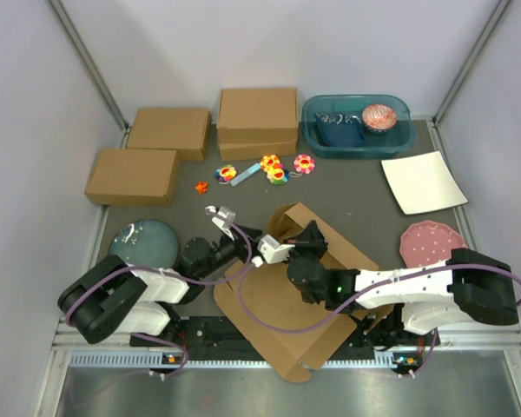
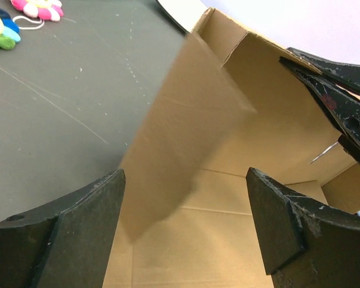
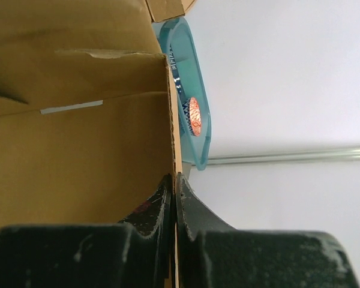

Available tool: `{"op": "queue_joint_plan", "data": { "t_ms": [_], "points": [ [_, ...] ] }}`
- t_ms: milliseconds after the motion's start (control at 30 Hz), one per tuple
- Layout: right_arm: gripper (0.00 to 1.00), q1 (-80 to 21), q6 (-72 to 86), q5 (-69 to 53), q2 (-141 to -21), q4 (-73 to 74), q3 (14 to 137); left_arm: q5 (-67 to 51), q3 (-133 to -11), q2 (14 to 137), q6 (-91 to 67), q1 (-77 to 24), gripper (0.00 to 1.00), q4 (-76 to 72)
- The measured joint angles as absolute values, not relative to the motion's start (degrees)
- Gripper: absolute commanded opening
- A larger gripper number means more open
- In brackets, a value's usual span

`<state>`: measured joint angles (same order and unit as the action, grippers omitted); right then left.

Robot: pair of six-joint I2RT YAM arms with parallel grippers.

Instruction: Fold the paper box

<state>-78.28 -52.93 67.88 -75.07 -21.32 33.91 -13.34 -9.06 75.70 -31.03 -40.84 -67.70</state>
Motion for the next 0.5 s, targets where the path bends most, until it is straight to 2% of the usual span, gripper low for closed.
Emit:
{"op": "queue_joint_plan", "data": {
  "t_ms": [367,500],
  "points": [
    [0.00,-78.37,-51.09,67.81,-75.48,-18.11,35.73,-8.54,-10.20,79.55,-25.76,-41.30,0.86,-72.47],
    [0.00,-78.39,-50.74,67.75,-75.44,-17.12,35.79,-8.54,-7.35,74.89,-25.71,-41.30,0.86,-71.88]
  ]
}}
